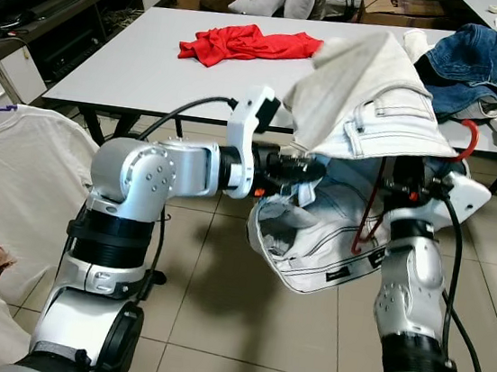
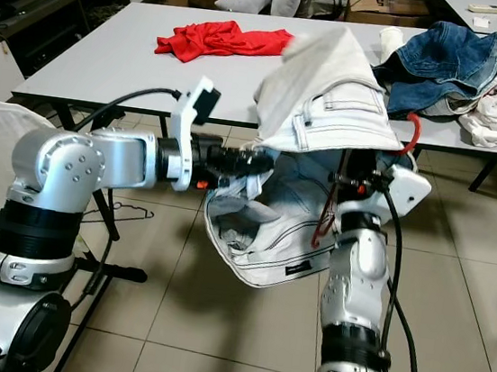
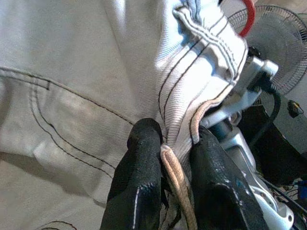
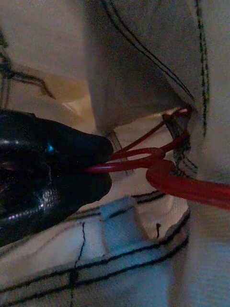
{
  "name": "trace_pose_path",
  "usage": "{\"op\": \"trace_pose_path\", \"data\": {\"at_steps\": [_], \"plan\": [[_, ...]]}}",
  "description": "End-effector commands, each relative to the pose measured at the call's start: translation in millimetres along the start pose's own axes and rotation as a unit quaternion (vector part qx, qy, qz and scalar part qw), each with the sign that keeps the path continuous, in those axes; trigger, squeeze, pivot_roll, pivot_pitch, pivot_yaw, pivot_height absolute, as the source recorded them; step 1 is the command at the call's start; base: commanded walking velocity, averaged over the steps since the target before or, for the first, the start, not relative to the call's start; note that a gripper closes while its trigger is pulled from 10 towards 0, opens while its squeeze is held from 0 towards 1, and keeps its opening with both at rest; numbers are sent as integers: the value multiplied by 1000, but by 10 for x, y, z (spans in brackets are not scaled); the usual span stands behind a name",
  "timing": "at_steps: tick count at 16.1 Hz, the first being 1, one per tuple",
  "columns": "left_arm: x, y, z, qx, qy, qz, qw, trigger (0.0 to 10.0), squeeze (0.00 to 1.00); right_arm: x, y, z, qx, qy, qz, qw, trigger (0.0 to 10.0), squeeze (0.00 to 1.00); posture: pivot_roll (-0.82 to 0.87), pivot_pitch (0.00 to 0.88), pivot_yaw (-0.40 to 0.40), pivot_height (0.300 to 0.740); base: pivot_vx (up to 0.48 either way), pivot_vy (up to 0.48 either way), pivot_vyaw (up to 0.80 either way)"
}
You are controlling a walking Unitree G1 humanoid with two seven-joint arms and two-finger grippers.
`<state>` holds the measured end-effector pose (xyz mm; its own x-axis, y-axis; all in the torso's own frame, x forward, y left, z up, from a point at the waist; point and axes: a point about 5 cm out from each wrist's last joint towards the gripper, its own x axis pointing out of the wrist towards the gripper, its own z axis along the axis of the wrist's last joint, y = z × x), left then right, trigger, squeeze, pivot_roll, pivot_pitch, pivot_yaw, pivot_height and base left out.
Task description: Hang hanger
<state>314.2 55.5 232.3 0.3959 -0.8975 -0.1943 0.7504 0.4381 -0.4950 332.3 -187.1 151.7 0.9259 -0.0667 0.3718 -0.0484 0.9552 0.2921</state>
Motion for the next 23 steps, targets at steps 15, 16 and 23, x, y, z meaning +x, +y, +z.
{"op": "trace_pose_path", "data": {"at_steps": [15, 16, 23], "plan": [[-440, 582, 941, -132, -295, 162, 932, 0, 0, -593, -156, -444, -142, 165, 91, 972, 10000, 0, 20, 0, 96, 740, 0, 0, 0], [-474, 721, 884, -102, -290, 209, 928, 0, 0, -663, -161, -418, -100, 195, 80, 972, 10000, 0, 14, 0, 97, 740, 0, 0, 0], [-298, 1318, -123, 39, -106, 390, 914, 0, 0, -786, 162, 376, 56, 194, 104, 974, 10000, 0, -49, 0, 108, 740, 0, 0, 0]]}}
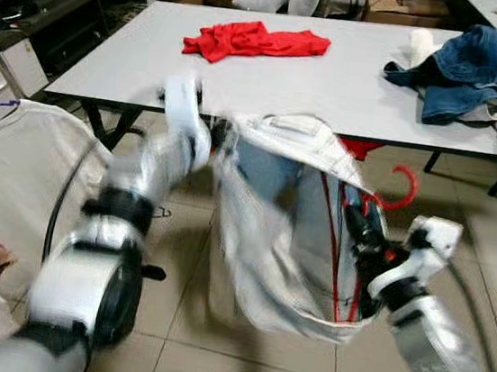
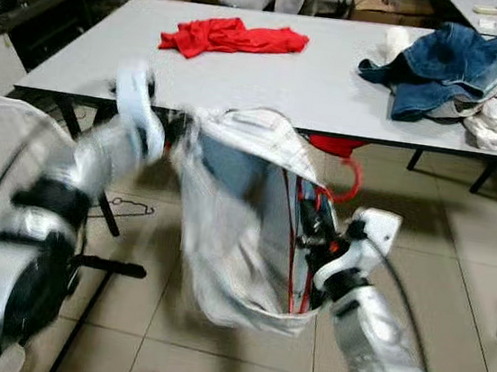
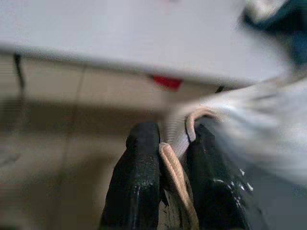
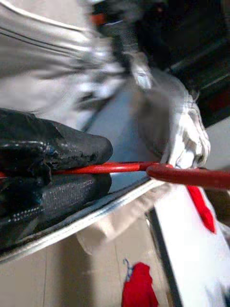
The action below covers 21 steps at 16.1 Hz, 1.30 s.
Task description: Hang hanger
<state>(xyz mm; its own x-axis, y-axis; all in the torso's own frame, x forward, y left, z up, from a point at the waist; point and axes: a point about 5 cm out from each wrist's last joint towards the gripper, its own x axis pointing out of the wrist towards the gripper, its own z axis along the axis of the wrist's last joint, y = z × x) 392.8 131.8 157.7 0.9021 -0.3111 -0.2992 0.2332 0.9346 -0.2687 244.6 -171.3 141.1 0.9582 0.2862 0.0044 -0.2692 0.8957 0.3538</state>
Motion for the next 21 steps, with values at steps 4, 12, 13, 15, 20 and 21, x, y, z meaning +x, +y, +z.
{"op": "trace_pose_path", "data": {"at_steps": [4, 12, 13, 15, 20, 21], "plan": [[-84, 8, -801, 150, 106, -21, 983, 0, 0, 51, 117, 523, 2, -36, 12, 999, 10000, 0, -69, 0, 84, 740, 0, 0, 0], [-158, -215, -1210, 132, 111, -106, 979, 10000, 0, 236, 44, 720, -39, 43, 11, 998, 10000, 0, -90, 0, 27, 740, 0, 0, 0], [-165, -226, -1158, 132, 90, -121, 980, 10000, 459, 248, 34, 719, -46, 53, 14, 997, 10000, 0, -93, 0, 21, 740, 0, 0, 0], [-207, -204, -1117, 148, 78, -148, 975, 10000, 1000, 279, -3, 720, -53, 60, 13, 997, 10000, 0, -91, 0, 13, 740, 0, 0, 0], [-335, -88, -1142, 169, 83, -179, 966, 10000, 1000, 317, -62, 762, -65, 71, 27, 995, 10000, 0, -89, 0, 4, 740, 0, 0, 0], [-355, -68, -1137, 172, 83, -184, 964, 10000, 1000, 318, -83, 769, -68, 72, 30, 995, 10000, 0, -90, 0, 4, 740, 0, 0, 0]]}}
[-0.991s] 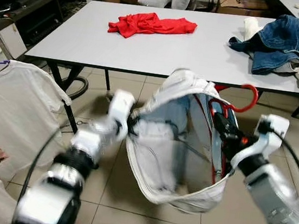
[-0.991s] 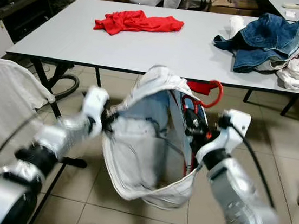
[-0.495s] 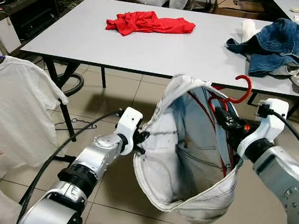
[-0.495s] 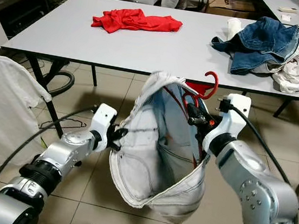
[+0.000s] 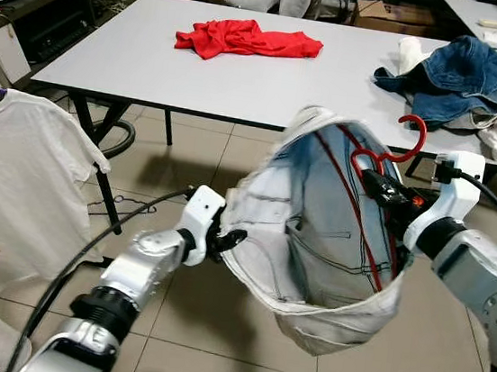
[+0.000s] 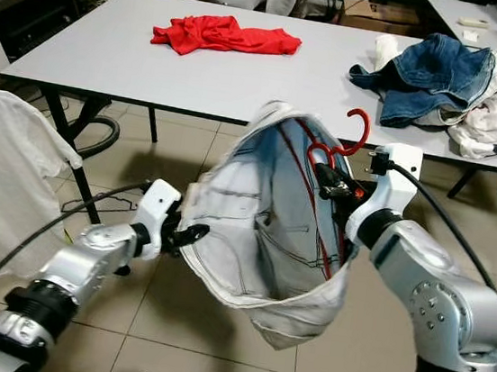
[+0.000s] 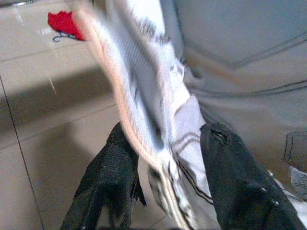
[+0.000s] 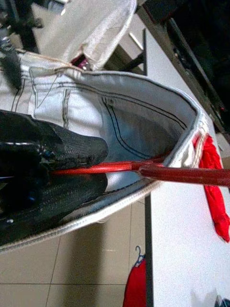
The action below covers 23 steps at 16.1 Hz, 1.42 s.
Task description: Hang hanger
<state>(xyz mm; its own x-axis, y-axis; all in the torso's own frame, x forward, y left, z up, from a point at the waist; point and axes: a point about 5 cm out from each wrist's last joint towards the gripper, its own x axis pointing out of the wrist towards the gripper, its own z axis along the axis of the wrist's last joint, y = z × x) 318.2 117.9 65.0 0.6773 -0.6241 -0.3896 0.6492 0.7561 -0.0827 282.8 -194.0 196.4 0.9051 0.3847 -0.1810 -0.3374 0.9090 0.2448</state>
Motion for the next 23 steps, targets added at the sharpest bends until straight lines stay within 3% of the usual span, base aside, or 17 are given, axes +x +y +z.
{"op": "trace_pose_path", "data": {"at_steps": [1, 5, 6, 8, 10, 14, 16, 17, 19, 21, 23], "plan": [[-45, 6, 24, 12, -6, -12, 1000, 10000, 1000, -17, -25, 146, -15, -29, 8, 999, 10000, 0, -91, 0, 4, 740, 0, 0, 0], [-273, 56, 479, 21, -110, -73, 991, 10000, 1000, -80, -192, 207, -68, -8, 114, 991, 10000, 0, -87, 0, 1, 740, 0, 0, 0], [-351, 22, 636, 24, -135, -107, 985, 10000, 0, -126, -219, 232, -85, -10, 158, 984, 10000, 0, -87, 0, 1, 740, 0, 0, 0], [-460, -32, 823, 30, -158, -150, 975, 10000, 0, -181, -258, 254, -108, -6, 201, 974, 10000, 0, -87, 0, -1, 740, 0, 0, 0], [-630, -25, 1104, 70, -181, -184, 964, 10000, 0, -248, -323, 274, -152, 7, 261, 953, 10000, 0, -76, 0, -15, 740, 0, 0, 0], [-839, 376, 1801, 134, -233, -145, 952, 10000, 0, -323, -342, 256, -200, 45, 364, 909, 10000, 0, -54, 0, -19, 740, 0, 0, 0], [-814, 399, 1879, 162, -205, -164, 951, 10000, 0, -308, -327, 257, -211, 49, 387, 896, 10000, 0, -48, 0, -10, 740, 0, 0, 0], [-744, 318, 1853, 182, -169, -208, 946, 10000, 1000, -296, -301, 267, -218, 50, 400, 889, 10000, 0, -49, 0, -5, 740, 0, 0, 0], [-665, 221, 1779, 194, -135, -257, 937, 10000, 1000, -283, -261, 286, -226, 47, 413, 881, 10000, 0, -53, 0, 8, 740, 0, 0, 0], [-452, 73, 1573, 226, -66, -318, 918, 10000, 1000, -286, -233, 318, -235, 43, 426, 873, 10000, 0, -60, 0, 20, 740, 0, 0, 0], [-409, -10, 1532, 213, -55, -362, 906, 10000, 1000, -295, -220, 319, -239, 44, 432, 869, 10000, 0, -65, 0, 27, 740, 0, 0, 0]]}}
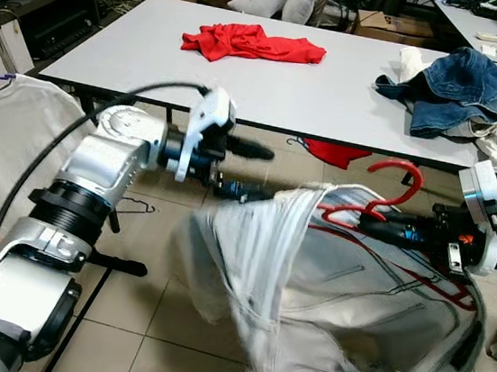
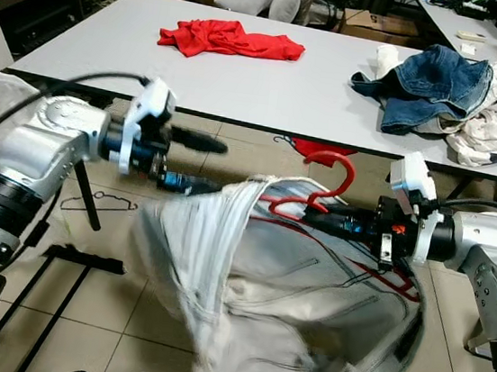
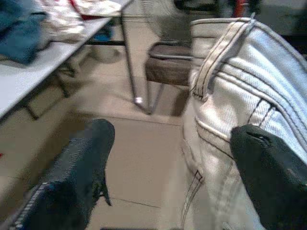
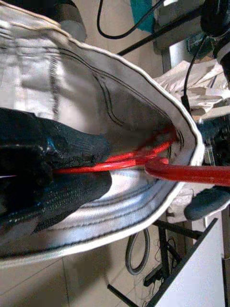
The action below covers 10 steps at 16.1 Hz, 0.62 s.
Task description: Hang hanger
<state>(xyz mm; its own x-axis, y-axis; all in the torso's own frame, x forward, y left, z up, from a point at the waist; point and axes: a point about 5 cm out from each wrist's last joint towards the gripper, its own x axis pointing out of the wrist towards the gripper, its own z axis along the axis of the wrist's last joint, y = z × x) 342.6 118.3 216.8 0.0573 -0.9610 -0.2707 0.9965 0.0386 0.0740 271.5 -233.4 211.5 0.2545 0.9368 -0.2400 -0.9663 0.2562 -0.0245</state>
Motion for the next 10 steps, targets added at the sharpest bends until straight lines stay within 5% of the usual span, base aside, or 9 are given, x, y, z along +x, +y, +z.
{"op": "trace_pose_path", "data": {"at_steps": [1, 5, 6, 10], "plan": [[135, -87, 59, 4, 2, -61, 998, 10000, 0, -7, 6, 159, -39, -17, 8, 999, 10000, 0, -67, 0, 34, 740, 0, 0, 0], [274, -161, -1, 9, 15, -89, 996, 10000, 0, 9, -7, 168, -42, -12, 8, 999, 10000, 0, -67, 0, 39, 740, 0, 0, 0], [293, -114, 88, -38, -37, -81, 995, 10000, 0, 23, -32, 133, -41, 9, 1, 999, 10000, 0, -66, 0, 39, 740, 0, 0, 0], [257, -35, 140, -104, -68, -67, 990, 10000, 0, 57, -37, 128, -47, 15, 4, 999, 10000, 0, -62, 0, 38, 740, 0, 0, 0]]}}
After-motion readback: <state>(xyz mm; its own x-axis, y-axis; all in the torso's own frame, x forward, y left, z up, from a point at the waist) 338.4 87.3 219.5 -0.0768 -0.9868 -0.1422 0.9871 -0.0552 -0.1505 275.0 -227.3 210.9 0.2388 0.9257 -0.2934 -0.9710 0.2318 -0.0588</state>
